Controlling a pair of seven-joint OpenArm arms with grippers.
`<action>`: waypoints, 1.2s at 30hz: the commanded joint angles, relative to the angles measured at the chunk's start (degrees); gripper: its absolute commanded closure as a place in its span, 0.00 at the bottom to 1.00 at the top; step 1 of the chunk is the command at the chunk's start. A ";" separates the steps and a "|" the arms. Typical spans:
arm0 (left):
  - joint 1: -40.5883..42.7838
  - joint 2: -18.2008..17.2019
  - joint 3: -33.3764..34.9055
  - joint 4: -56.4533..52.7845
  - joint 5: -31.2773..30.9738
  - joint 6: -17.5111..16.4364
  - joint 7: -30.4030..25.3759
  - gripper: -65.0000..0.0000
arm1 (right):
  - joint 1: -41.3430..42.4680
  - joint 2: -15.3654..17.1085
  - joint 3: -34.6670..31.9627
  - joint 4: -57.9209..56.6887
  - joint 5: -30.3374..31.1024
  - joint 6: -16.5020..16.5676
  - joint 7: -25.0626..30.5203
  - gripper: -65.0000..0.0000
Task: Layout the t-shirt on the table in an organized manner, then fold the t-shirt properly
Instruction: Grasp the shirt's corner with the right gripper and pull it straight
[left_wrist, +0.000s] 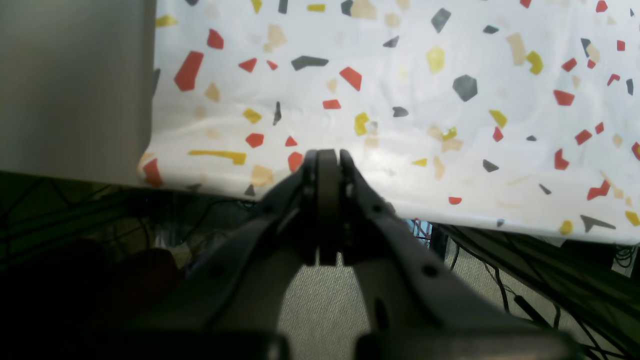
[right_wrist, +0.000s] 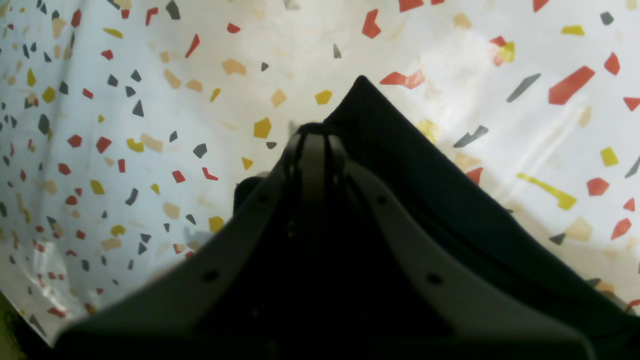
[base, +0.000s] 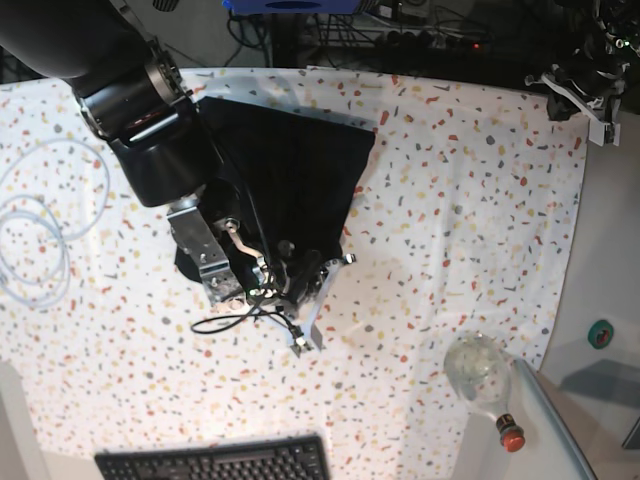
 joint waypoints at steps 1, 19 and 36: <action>0.33 -0.90 -0.23 0.71 -0.63 -0.30 -0.94 1.00 | 1.78 -0.40 0.16 2.46 0.74 -0.23 1.12 1.00; -0.47 -1.69 -0.58 -3.25 -0.63 -0.30 -1.03 1.00 | 0.63 1.19 3.06 3.42 0.30 -3.40 8.85 1.00; -0.64 -1.60 2.23 -2.37 -0.80 -0.30 -1.03 1.00 | -1.74 4.17 3.59 9.75 0.57 -4.19 7.97 0.67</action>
